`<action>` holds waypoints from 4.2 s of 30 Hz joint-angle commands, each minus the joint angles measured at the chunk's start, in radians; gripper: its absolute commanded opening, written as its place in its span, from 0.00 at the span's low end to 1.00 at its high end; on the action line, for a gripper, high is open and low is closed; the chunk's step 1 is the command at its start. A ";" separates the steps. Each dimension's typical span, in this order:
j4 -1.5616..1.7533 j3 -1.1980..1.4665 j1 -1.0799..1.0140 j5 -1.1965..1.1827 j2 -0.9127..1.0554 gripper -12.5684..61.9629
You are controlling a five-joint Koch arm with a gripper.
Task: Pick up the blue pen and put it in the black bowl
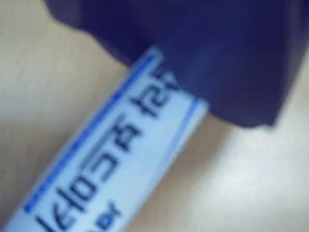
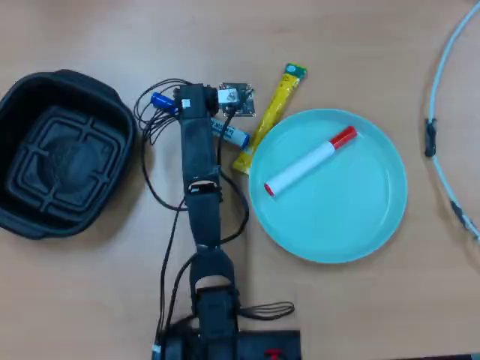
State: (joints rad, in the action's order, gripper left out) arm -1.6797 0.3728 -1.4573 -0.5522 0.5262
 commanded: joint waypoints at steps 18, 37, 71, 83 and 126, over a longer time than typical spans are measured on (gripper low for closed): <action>-0.235 -0.020 0.127 -0.032 0.428 0.08; -0.199 -0.048 0.112 -0.138 0.574 0.08; 0.471 -0.044 0.788 0.110 0.558 0.08; 0.710 -0.046 0.848 0.109 0.321 0.08; 0.437 -0.048 0.772 0.026 0.209 0.59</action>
State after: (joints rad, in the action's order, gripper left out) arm -1.2134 0.4126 -0.6703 -0.5123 0.6765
